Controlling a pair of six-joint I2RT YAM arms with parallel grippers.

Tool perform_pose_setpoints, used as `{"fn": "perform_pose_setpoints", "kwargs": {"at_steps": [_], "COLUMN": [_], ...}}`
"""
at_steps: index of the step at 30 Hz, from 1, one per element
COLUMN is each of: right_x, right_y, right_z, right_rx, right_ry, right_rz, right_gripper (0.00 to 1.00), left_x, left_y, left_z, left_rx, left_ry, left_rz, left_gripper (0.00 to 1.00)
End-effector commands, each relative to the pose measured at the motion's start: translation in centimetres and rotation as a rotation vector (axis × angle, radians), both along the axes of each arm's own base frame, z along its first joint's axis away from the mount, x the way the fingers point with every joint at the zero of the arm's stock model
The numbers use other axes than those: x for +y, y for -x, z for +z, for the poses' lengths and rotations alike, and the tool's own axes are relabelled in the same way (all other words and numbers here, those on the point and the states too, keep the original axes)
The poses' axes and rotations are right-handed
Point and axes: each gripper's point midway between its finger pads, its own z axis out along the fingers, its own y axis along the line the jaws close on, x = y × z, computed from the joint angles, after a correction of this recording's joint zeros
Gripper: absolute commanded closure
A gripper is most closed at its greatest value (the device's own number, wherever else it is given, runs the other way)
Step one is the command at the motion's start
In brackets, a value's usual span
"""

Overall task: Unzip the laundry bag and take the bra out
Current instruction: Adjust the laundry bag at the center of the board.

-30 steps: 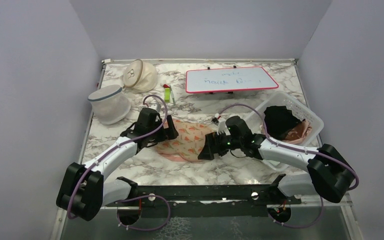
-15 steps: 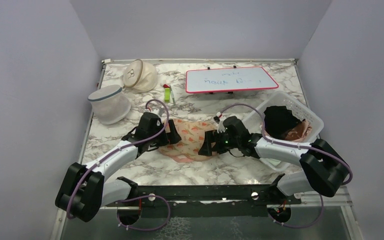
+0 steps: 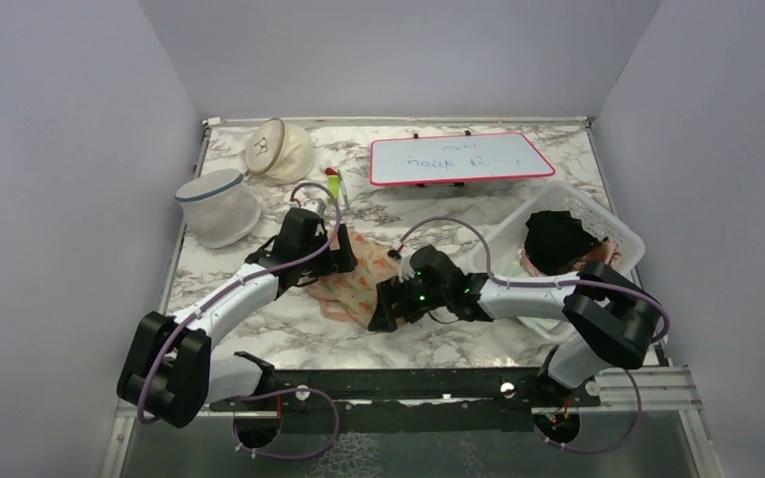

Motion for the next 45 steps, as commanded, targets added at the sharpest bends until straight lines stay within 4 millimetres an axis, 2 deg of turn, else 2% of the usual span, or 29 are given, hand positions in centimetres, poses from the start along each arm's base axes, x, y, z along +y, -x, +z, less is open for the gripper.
{"fn": "perform_pose_setpoints", "kwargs": {"at_steps": [1,3,5,8,11,16,19,23,27,30,34,37,39,41,45], "right_x": [4.2,5.4,5.6,4.7,2.7,-1.5,-3.2,-4.2,-3.4,-1.3,2.7,5.5,6.7,6.9,5.2], "right_y": [4.1,5.5,6.1,5.0,2.5,-1.0,-2.5,-3.4,-3.1,-1.9,0.5,2.4,3.7,4.1,2.6], "right_z": [1.5,3.3,5.6,8.3,9.6,9.4,7.7,5.3,3.1,2.2,2.9,4.4,5.7,6.9,7.9], "right_rx": [-0.007,-0.015,-0.035,-0.133,-0.248,-0.314,-0.303,-0.276,-0.221,-0.171,-0.147,-0.124,-0.135,-0.156,-0.226], "right_ry": [-0.060,-0.118,-0.192,-0.206,-0.118,-0.004,0.071,0.180,0.208,0.168,0.053,-0.040,-0.112,-0.161,-0.102], "right_rz": [0.161,0.223,0.248,0.196,0.084,-0.055,-0.102,-0.134,-0.096,-0.017,0.091,0.180,0.238,0.255,0.171], "right_gripper": [0.12,0.11,0.10,0.04,0.00,0.00,0.01,0.00,0.00,0.07,0.09,0.09,0.09,0.09,0.06], "left_x": [1.6,1.8,1.6,1.3,1.1,0.9,1.0,2.7,3.5,3.4,2.5,1.5,0.7,-0.5,-1.4], "left_y": [-3.8,-4.9,-5.4,-5.2,-4.3,-2.0,-0.3,1.3,2.0,1.7,0.4,-0.3,-0.8,-1.3,-2.1], "left_z": [2.8,4.1,4.8,5.3,5.9,6.2,5.5,4.4,3.3,3.0,2.2,1.3,1.1,1.6,2.7], "left_rx": [-0.091,-0.121,-0.135,-0.139,-0.161,-0.161,-0.139,-0.126,-0.090,-0.076,-0.080,-0.051,-0.047,-0.063,-0.088], "left_ry": [-0.151,-0.192,-0.202,-0.179,-0.136,-0.062,-0.023,-0.034,-0.043,-0.037,-0.021,-0.013,0.000,0.038,0.054], "left_rz": [0.016,0.001,-0.016,-0.032,-0.029,-0.036,-0.030,0.048,0.102,0.125,0.111,0.077,0.048,0.004,-0.044], "left_gripper": [0.01,0.01,0.01,0.01,0.01,0.01,0.01,0.01,0.01,0.01,0.01,0.01,0.02,0.02,0.01]}}
